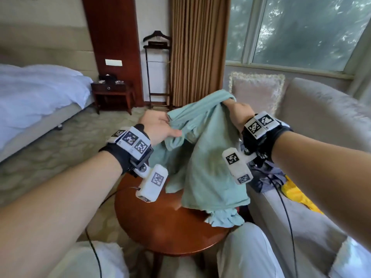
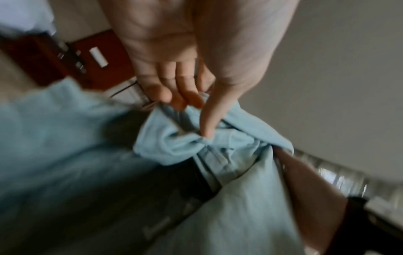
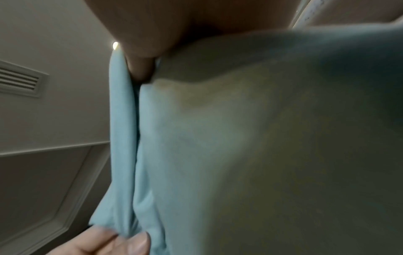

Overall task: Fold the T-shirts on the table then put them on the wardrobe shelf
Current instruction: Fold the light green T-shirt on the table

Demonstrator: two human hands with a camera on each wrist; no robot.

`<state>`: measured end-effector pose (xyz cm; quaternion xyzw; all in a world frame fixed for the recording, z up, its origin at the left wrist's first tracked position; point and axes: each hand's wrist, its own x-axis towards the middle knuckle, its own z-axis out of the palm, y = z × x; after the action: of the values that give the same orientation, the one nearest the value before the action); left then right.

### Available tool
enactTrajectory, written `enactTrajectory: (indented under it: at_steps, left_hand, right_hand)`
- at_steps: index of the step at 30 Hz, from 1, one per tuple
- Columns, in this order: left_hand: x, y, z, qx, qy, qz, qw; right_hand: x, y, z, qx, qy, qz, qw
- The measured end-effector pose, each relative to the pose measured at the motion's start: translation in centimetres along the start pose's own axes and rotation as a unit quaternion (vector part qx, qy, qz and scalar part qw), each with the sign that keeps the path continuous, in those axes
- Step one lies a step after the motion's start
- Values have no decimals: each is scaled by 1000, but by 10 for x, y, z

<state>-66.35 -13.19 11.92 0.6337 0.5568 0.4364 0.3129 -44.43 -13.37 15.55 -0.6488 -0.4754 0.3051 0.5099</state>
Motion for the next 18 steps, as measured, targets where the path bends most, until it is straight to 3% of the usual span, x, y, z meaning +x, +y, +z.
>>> enactTrajectory:
  at_steps: [3, 7, 11, 14, 16, 18]
  left_hand:
    - [0, -21, -18, 32, 42, -13, 999]
    - [-10, -21, -27, 39, 33, -24, 998]
    - [-14, -13, -19, -95, 20, -82, 992]
    - [-11, -6, -12, -293, 27, -142, 945]
    - [-8, -4, -9, -411, 31, -165, 896]
    - [-4, -3, -6, -492, 31, -168, 854]
  right_hand:
    - [-2, -2, 15, -13, -8, 18, 1000]
    - [3, 4, 24, -59, -9, 51, 997]
    - [3, 12, 31, -147, -51, 64, 986]
    - [-10, 15, 38, -159, -109, 39, 980]
    - [-28, 17, 44, -79, -203, 89, 972]
    - [-41, 22, 49, -48, -314, 122, 940]
